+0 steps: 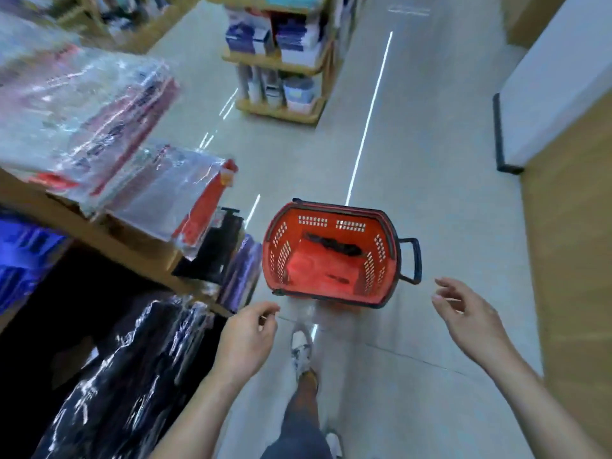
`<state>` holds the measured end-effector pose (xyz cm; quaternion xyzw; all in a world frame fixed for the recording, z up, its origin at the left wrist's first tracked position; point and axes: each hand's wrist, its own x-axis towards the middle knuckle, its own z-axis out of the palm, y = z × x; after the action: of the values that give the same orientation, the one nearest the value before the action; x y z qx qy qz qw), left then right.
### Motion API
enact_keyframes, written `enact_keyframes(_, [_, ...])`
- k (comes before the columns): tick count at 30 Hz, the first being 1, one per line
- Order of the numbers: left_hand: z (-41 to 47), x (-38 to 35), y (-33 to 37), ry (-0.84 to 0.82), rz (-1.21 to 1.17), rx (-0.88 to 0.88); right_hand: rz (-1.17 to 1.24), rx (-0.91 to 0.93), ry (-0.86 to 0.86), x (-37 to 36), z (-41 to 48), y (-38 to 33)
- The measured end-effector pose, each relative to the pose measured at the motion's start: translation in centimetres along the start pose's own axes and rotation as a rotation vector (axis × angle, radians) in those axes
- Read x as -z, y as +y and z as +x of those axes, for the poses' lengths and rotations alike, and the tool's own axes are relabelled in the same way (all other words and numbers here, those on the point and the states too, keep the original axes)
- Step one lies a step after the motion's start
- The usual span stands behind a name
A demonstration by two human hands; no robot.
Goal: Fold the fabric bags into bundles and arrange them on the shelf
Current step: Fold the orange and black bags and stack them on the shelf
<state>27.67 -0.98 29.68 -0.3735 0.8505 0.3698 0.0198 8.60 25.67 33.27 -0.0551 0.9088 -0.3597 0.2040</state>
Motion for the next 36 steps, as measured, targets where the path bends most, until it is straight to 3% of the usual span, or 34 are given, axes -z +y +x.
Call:
enact_keyframes(8, [19.5,-9.3,1.5,-0.204,-0.028,0.037,-0.105,-0.043,-0.088,-7.7,15.0,1.9])
enact_keyframes(16, [36.0,-26.5,-1.4,-0.433,-0.053,0.129,-0.304,0.071,-0.250,-21.1,31.8,9.7])
enact_keyframes(22, [45.5,-39.2,-7.4,-0.445,-0.159,0.267,-0.465,0.165,-0.369,-32.3,43.2,18.3])
enact_keyframes(26, [50.5,-42.3,-11.8,-0.275,-0.057,0.257,-0.539,0.155,-0.433,-37.7,47.5,21.2])
enact_keyframes(30, [56.1,-42.3,-16.1,-0.128,0.132,0.274,-0.343,0.069,-0.181,-39.8,49.7,22.7])
enact_keyframes(34, [60.0,-43.2,-18.5,-0.184,0.144,0.380,0.067,-0.112,-0.001,-39.3,50.2,23.0])
enact_keyframes(36, [60.3,-43.6,-18.6,-0.225,0.195,0.314,0.231,-0.196,0.034,-38.8,49.9,22.7])
